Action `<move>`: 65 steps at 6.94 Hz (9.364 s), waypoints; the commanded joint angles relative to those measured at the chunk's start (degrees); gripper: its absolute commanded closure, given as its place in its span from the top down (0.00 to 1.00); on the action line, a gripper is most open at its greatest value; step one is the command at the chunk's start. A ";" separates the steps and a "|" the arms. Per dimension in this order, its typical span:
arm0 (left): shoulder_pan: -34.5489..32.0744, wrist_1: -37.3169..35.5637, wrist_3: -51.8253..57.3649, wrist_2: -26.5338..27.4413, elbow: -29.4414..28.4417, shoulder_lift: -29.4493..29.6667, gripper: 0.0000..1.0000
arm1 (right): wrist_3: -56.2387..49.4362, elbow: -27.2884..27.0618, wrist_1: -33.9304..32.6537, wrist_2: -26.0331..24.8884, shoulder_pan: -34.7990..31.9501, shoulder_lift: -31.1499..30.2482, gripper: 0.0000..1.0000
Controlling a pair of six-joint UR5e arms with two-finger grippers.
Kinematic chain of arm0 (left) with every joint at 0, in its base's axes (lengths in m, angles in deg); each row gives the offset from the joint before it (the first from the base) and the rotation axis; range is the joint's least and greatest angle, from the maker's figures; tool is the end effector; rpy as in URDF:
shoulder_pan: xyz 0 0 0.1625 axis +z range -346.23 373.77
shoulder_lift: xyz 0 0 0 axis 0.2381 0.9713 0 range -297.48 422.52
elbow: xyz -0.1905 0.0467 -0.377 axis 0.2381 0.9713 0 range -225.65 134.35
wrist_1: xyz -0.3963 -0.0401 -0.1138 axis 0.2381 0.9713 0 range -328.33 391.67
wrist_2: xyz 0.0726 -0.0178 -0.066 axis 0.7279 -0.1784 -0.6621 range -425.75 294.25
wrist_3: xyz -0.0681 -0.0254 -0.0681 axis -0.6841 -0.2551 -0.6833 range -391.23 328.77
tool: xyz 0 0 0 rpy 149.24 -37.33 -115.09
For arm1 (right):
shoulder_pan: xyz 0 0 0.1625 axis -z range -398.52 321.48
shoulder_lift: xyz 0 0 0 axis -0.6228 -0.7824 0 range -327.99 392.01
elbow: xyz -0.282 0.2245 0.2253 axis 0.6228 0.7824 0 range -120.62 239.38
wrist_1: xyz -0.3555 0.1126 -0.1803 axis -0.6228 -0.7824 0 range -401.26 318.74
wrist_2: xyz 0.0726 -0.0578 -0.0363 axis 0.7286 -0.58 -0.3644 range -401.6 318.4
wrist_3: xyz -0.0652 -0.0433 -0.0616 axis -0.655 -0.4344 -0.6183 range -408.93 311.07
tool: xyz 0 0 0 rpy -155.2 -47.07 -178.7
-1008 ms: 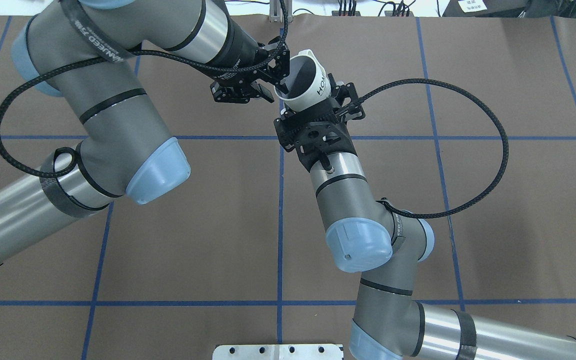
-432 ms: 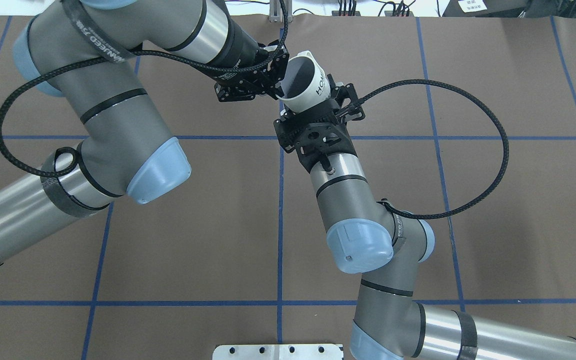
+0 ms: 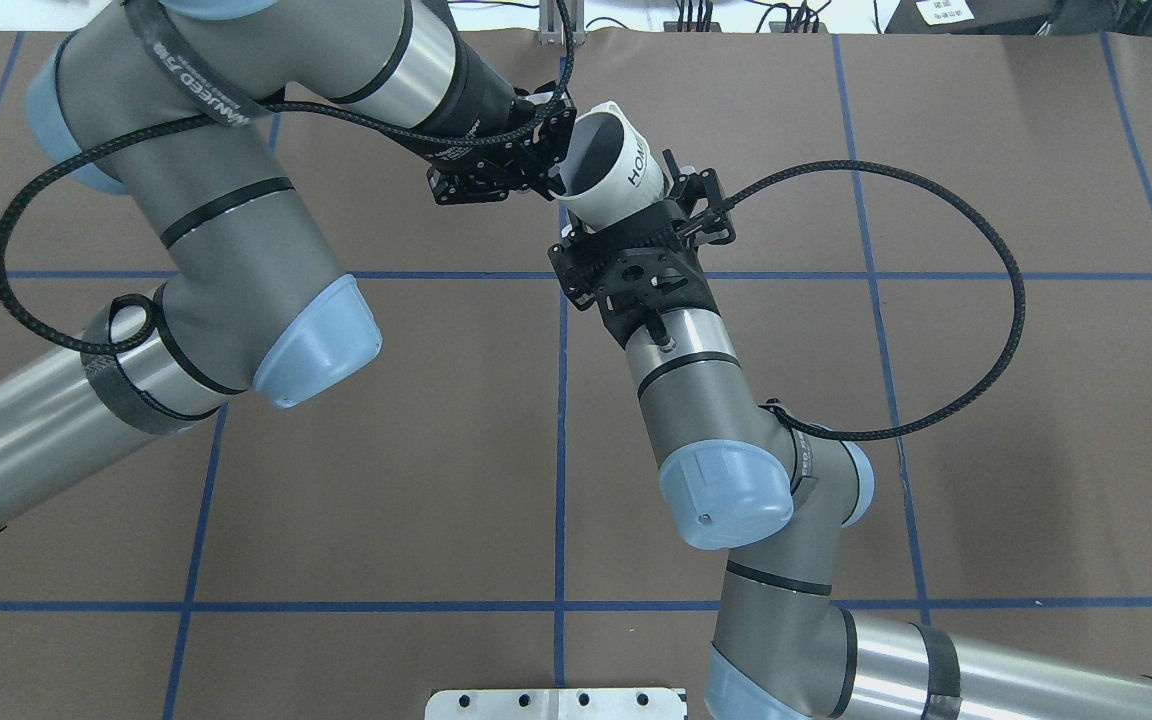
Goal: Left arm hands cup to right arm to dump lemon
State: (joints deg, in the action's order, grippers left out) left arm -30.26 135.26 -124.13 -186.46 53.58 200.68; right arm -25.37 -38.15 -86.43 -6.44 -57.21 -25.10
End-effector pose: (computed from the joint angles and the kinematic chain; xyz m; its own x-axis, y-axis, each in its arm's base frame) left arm 0.4039 -0.5052 0.0491 0.2214 -0.2745 -0.9358 0.2620 0.9410 -0.2141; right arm -0.4946 -0.3940 0.1705 0.9079 -0.2501 0.3364 -0.3104 0.1380 0.9405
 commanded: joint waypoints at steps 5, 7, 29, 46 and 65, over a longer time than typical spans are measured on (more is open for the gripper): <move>-0.18 -0.05 0.00 0.12 0.09 0.35 0.00 | -0.36 -1.95 0.09 -9.92 8.04 -0.54 0.99; -0.70 -0.14 0.26 1.60 -0.70 0.35 0.00 | -0.97 -7.30 0.08 -10.02 9.37 -3.61 0.99; -19.43 9.04 63.81 -4.28 2.30 -46.83 0.00 | -8.66 -1.09 -44.12 94.11 -56.17 -8.79 1.00; -45.44 -20.17 98.61 -9.81 -0.88 -48.69 1.00 | -25.84 8.76 -48.70 97.21 -69.37 -26.01 1.00; -46.76 -16.75 97.91 -11.66 -0.26 -53.18 1.00 | -25.67 3.31 -42.45 93.34 -72.63 -39.04 1.00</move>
State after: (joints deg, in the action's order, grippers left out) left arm -77.02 118.51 -26.15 -198.08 53.31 147.54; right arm -50.96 -34.91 -128.87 86.89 -129.86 -64.14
